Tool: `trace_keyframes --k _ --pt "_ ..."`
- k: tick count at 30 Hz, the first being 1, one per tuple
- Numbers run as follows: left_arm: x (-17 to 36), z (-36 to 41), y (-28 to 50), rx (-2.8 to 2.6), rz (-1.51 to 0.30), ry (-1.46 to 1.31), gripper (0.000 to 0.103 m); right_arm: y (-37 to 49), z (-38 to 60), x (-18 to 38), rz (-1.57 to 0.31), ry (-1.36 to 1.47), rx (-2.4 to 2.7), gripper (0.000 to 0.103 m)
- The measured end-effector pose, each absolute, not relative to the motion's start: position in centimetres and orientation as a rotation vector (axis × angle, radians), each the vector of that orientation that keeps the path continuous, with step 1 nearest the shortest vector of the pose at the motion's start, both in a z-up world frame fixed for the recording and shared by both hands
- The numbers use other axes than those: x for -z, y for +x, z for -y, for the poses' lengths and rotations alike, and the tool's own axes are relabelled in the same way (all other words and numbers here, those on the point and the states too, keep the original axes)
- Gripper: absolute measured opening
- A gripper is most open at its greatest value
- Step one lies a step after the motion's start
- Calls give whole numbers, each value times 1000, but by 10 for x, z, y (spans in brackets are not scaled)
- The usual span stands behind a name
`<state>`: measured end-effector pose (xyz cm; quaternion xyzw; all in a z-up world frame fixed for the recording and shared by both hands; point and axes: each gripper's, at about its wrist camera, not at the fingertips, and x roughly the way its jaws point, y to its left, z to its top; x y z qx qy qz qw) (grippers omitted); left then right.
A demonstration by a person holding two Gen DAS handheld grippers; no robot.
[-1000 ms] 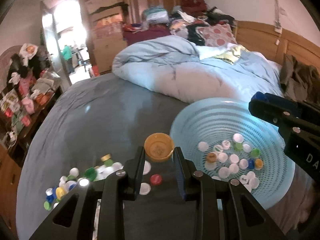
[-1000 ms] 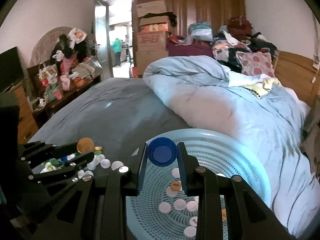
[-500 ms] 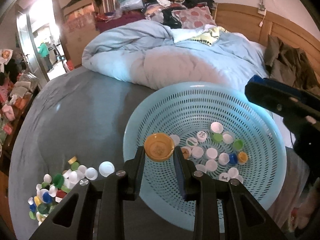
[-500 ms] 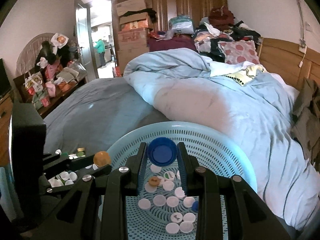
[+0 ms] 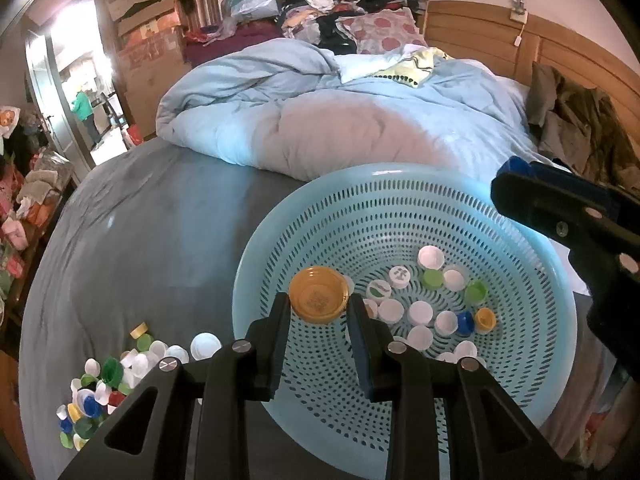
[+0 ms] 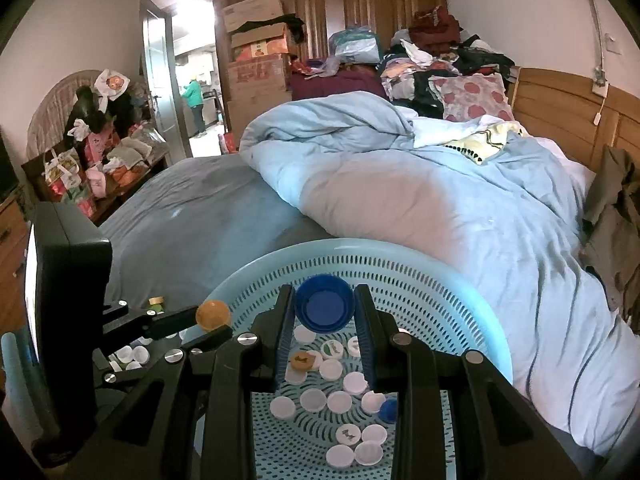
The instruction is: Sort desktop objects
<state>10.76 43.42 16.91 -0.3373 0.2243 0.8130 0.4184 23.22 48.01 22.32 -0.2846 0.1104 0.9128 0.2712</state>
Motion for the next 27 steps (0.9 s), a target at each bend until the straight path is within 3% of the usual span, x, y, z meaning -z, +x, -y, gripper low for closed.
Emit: trace_keyframes --k 1,2,3,14,20,23,25,27 --pt "-168 -434 106 -2049 -575 -852 70 232 -481 -222 -289 -768 -2447 34" --pt "-168 -433 106 -2066 -587 -855 89 233 -481 -221 -290 -759 -2441 53" --pt "-168 -430 105 -2092 -594 -840 102 235 -482 -222 -295 -743 -2438 62" --pt "-186 -351 72 -2300 -515 -847 102 242 -469 -236 -286 -610 -2481 64" --pt "-166 -155 30 -2656 -320 -957 103 215 -397 -234 -192 -622 -2716 87" --pt "-133 -59 18 -2853 -292 -1077 103 189 -351 -216 -164 -751 -2824 89" --pt "-102 -1 10 -2911 -181 -1213 103 172 -322 -196 -109 -865 -2847 89" --pt "-72 41 0 -2956 -62 -1343 103 154 -308 -164 -208 -1015 -2845 89"
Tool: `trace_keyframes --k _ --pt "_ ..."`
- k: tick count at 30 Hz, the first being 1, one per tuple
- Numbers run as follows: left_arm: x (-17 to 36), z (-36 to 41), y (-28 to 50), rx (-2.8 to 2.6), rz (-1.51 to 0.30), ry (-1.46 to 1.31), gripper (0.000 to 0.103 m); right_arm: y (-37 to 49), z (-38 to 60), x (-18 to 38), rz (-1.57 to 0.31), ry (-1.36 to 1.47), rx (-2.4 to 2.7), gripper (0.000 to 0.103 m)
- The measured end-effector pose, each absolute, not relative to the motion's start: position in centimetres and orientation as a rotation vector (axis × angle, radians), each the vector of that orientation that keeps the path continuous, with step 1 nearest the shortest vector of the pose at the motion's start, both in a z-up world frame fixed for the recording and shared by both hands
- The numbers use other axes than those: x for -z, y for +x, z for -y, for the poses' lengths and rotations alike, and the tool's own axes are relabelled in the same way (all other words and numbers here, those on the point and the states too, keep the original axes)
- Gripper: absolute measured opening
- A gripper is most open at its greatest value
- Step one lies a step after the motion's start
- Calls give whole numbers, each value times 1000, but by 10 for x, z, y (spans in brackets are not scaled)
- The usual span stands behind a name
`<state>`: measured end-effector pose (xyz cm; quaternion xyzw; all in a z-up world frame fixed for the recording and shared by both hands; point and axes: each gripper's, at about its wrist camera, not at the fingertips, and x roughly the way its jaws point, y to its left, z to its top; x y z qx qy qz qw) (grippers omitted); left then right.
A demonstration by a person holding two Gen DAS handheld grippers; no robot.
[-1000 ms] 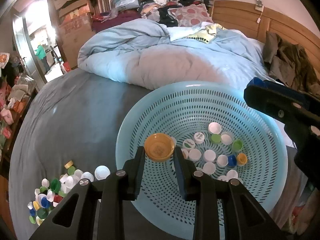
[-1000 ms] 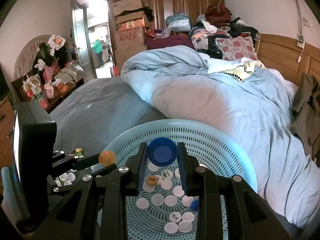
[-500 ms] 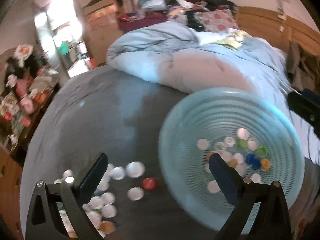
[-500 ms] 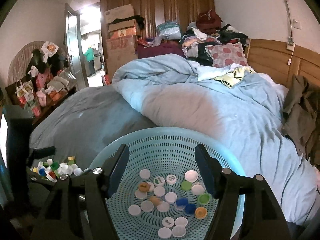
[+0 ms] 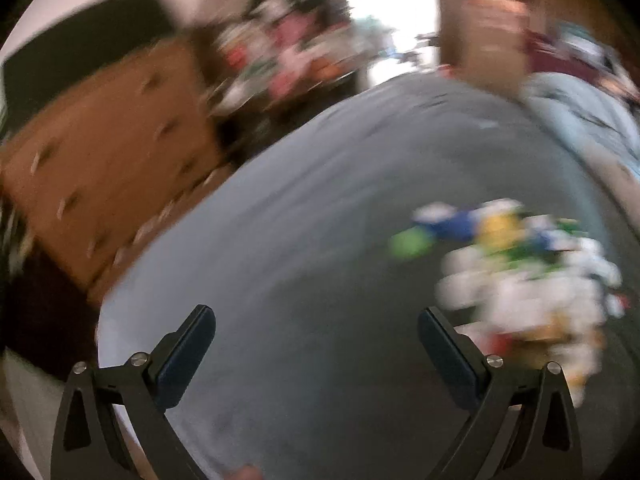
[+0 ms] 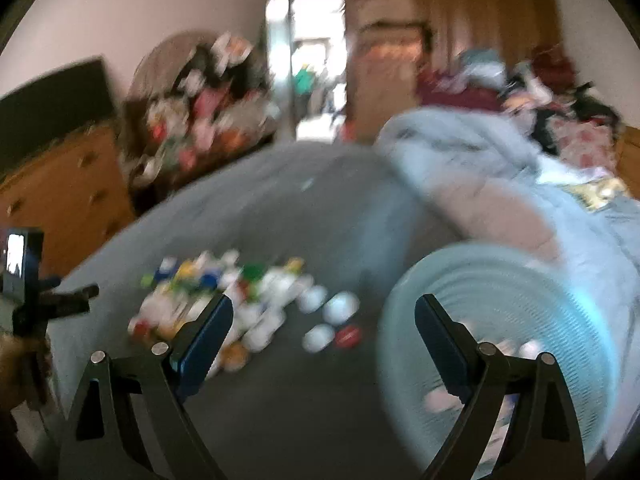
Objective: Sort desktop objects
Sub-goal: 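Move both grippers back from the basket to the cap pile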
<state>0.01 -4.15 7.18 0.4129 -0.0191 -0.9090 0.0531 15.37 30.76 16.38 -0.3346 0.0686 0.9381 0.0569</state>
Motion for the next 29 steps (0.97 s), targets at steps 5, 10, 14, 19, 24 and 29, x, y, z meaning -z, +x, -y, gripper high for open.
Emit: trace_keyframes --k 5,10,14,19,24,29 --pt "-22 64 -16 2626 -35 1369 102 123 -302 -89 -286 -1236 -2758 89" --pt "-12 58 -16 2674 0 1333 103 121 -326 -49 -455 -1224 -2691 89" --pt "-13 61 -7 2699 -25 1321 103 117 -334 -22 -563 -1281 -2655 96" --pt "-13 63 -1 2715 -37 1315 103 114 -314 -19 -350 -1303 -2641 102" --pt "-12 60 -7 2719 -49 1314 103 118 -316 -20 -359 -1296 -2646 102" --pt "-12 60 -8 2724 -52 1309 103 117 -315 -18 -354 -1298 -2644 102"
